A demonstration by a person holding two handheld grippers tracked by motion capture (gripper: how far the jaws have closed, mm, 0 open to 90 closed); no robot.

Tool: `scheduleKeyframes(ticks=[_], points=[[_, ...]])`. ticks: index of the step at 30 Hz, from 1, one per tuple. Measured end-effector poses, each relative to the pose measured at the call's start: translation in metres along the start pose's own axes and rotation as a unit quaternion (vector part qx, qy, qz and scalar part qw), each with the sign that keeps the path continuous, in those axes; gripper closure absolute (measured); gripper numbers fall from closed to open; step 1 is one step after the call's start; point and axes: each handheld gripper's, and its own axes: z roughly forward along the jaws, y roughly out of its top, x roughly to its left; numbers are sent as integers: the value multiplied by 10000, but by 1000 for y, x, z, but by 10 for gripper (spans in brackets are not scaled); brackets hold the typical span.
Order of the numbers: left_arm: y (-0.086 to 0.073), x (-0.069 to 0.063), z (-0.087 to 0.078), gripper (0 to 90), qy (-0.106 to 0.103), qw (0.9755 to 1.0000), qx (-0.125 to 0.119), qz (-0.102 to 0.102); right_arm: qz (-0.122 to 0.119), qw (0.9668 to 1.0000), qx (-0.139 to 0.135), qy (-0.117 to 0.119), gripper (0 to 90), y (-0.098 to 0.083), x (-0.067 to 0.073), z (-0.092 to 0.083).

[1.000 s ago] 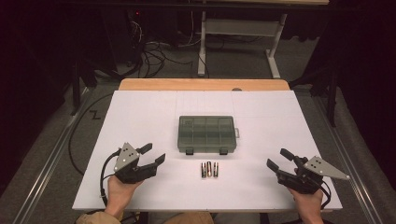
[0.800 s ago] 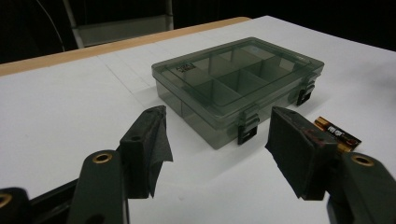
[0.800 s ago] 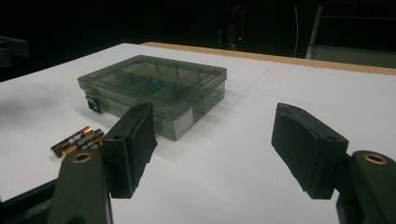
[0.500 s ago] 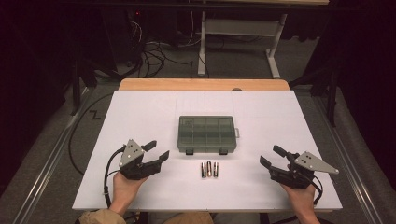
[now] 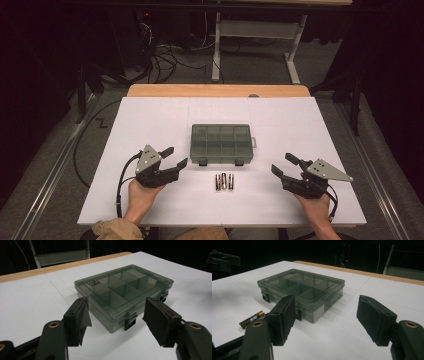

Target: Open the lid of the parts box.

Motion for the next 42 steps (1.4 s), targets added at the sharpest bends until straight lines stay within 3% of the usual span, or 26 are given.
scheduleKeyframes(ticks=[26,42], points=[[-5,-1,23,365,-22,9999,118,-54,-37,10000,48,45,337,7,1,25],[-6,-1,37,369,-19,9999,89,-83,-102,9997,164,139,350,12,8,52]])
